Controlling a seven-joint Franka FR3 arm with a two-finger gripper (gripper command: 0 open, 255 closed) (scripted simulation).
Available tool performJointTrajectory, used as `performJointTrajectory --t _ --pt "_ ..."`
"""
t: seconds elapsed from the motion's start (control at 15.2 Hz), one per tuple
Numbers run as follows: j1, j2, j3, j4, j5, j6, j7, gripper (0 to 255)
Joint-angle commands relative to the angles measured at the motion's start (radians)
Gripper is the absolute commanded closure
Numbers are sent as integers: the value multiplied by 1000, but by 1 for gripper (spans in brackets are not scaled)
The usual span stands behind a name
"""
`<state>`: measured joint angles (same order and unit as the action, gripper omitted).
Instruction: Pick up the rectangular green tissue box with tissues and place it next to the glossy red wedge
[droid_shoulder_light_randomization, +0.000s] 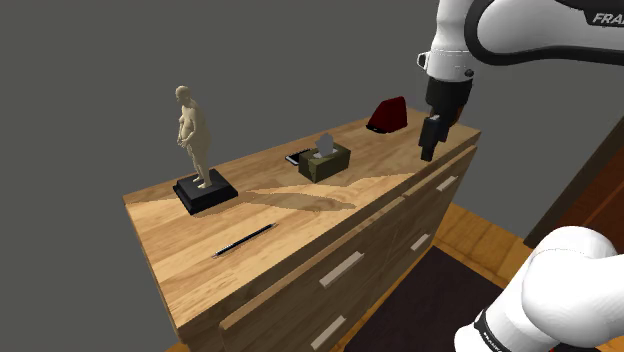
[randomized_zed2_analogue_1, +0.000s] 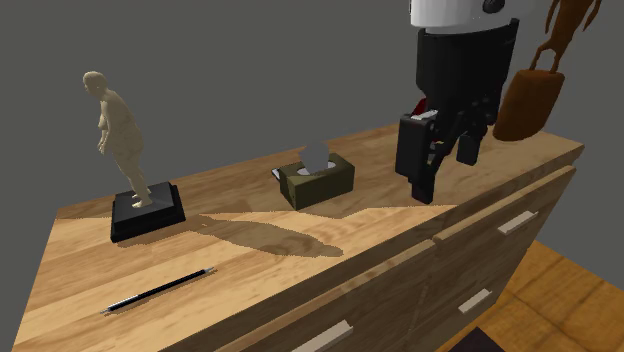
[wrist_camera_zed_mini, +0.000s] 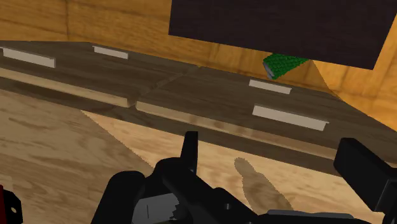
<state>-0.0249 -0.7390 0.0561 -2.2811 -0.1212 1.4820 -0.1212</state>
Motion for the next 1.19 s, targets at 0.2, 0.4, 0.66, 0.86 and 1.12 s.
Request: performJointTrajectory --t 0.2,0.4,0.66,0.86,1.12 --pt "-24 34 92 -41 -5 111 169 0" --pt "-57 96 184 -57 -29 215 344 0" --pt "-120 217 310 -35 -97 326 590 0" --pt "-183 333 405 13 -183 378 788 0" --pt "-262 520 519 121 -348 384 1069 0"
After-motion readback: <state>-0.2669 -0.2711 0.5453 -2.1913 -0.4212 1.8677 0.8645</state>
